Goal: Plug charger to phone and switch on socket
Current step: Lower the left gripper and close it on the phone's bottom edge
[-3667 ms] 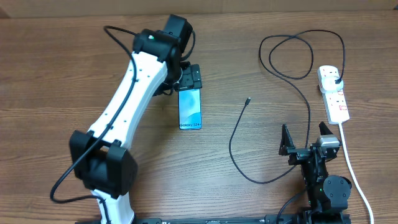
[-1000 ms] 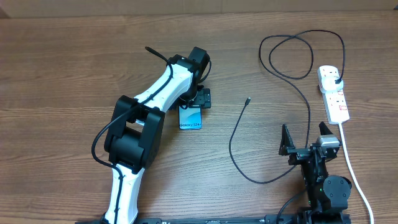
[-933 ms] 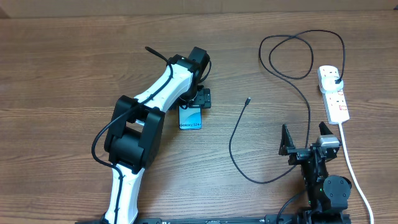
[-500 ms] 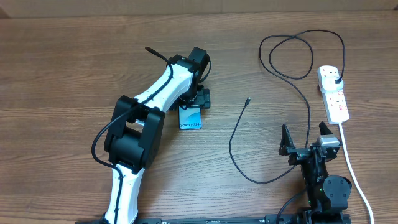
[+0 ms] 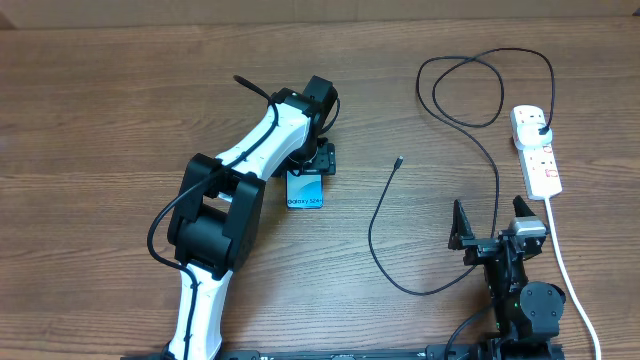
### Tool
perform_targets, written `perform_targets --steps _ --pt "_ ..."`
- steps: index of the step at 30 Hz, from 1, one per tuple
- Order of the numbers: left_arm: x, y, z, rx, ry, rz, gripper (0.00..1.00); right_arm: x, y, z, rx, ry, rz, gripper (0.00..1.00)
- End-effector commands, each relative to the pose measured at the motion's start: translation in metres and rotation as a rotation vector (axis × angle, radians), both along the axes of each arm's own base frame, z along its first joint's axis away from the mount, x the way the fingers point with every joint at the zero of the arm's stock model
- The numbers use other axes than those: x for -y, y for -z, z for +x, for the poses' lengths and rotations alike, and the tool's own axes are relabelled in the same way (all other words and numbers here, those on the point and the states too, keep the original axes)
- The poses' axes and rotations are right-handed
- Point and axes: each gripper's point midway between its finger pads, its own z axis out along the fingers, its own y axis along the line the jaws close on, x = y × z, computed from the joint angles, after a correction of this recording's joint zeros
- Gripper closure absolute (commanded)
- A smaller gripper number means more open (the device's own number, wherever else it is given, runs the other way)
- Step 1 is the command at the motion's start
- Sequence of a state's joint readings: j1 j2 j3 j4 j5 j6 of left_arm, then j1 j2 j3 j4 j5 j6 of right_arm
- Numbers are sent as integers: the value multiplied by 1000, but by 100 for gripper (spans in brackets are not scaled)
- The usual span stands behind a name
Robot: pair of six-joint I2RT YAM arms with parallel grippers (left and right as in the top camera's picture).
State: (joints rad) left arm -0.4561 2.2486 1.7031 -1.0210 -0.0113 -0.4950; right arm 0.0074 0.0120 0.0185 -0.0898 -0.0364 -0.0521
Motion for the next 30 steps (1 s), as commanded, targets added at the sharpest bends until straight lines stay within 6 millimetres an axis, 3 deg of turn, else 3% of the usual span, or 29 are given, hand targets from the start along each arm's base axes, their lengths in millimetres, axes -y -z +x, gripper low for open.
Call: perform_targets --steps 1,11,25,30 --pt "-17 45 -31 -141 -3 69 17 0 2 0 1 5 -2 0" --pt "-20 40 -32 -147 -2 88 20 0 2 0 1 5 -2 0" --pt "-6 -10 -10 -125 -5 55 25 0 2 0 1 5 -2 0" --pt "-6 -15 -9 -126 -4 53 26 0 2 0 1 5 -2 0"
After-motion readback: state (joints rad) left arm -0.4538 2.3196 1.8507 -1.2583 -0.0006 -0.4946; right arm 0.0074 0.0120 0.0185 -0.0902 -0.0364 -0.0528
